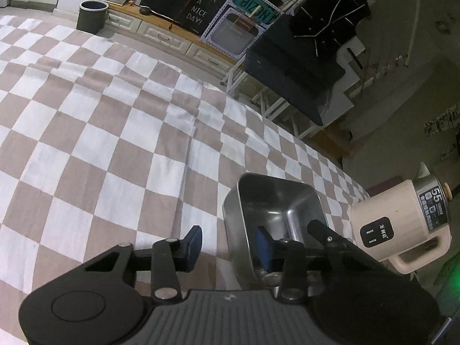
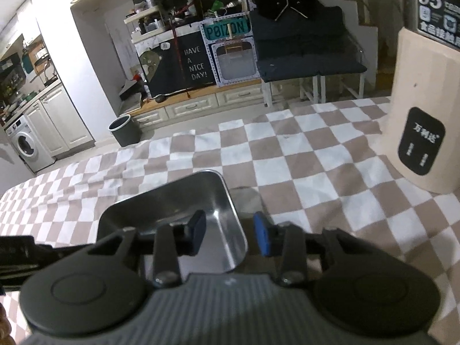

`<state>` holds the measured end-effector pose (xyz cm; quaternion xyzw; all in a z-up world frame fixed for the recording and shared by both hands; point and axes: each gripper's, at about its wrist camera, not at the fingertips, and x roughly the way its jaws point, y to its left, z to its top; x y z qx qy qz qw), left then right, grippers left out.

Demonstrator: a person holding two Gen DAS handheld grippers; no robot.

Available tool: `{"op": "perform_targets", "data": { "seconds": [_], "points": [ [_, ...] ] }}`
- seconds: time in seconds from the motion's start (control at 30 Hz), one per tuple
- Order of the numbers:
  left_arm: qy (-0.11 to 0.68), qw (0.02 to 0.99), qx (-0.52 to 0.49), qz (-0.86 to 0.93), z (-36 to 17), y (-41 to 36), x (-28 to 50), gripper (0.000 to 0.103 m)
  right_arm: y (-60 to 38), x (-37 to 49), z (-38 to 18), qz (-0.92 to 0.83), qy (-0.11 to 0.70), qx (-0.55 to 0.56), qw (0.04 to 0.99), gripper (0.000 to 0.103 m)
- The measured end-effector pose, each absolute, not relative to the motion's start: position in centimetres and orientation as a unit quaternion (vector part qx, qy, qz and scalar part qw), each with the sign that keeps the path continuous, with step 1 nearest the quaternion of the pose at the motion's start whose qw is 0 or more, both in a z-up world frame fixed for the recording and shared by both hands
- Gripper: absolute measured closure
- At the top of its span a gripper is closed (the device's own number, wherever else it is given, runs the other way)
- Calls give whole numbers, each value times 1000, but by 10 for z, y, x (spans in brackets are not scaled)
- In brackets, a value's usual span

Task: Organize plates and bowls
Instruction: 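Move both grippers to the smaller steel pan by the kettle and close on its rim, then lift the smaller steel pan with both grippers and carry it toward the large pan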

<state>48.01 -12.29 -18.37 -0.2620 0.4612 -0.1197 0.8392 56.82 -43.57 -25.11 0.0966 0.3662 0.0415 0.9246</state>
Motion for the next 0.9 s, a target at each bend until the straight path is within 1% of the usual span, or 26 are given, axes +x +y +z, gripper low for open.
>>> {"op": "perform_targets", "data": {
  "seconds": [0.1,0.13,0.17,0.2,0.23,0.37,0.47,0.53,0.7,0.9],
  "points": [
    [462,837,-264,-127,-185,-125,481,62,-433,567,-250,42,367,91,925,72],
    [462,838,-262,-129,-185,-126,481,64,-433,567,-249,49,371,91,923,79],
    [461,839,-259,-130,-184,-127,480,67,-432,566,-248,56,375,89,921,83],
    [460,840,-255,-130,-183,-127,480,76,-430,565,-247,64,379,86,919,87],
    [459,843,-250,-127,-182,-128,479,83,-428,564,-246,70,381,80,919,87],
    [452,851,-243,-111,-180,-122,479,86,-418,562,-242,82,388,60,916,88],
    [452,854,-236,-105,-181,-119,480,96,-413,563,-244,78,394,53,914,92],
    [450,858,-225,-107,-181,-119,481,97,-412,563,-244,73,393,49,915,99],
    [434,878,-171,-105,-170,-124,474,99,-404,559,-236,78,382,47,920,100],
    [411,893,-155,-103,-142,-113,455,99,-394,542,-213,90,362,40,927,100]
  ]
}}
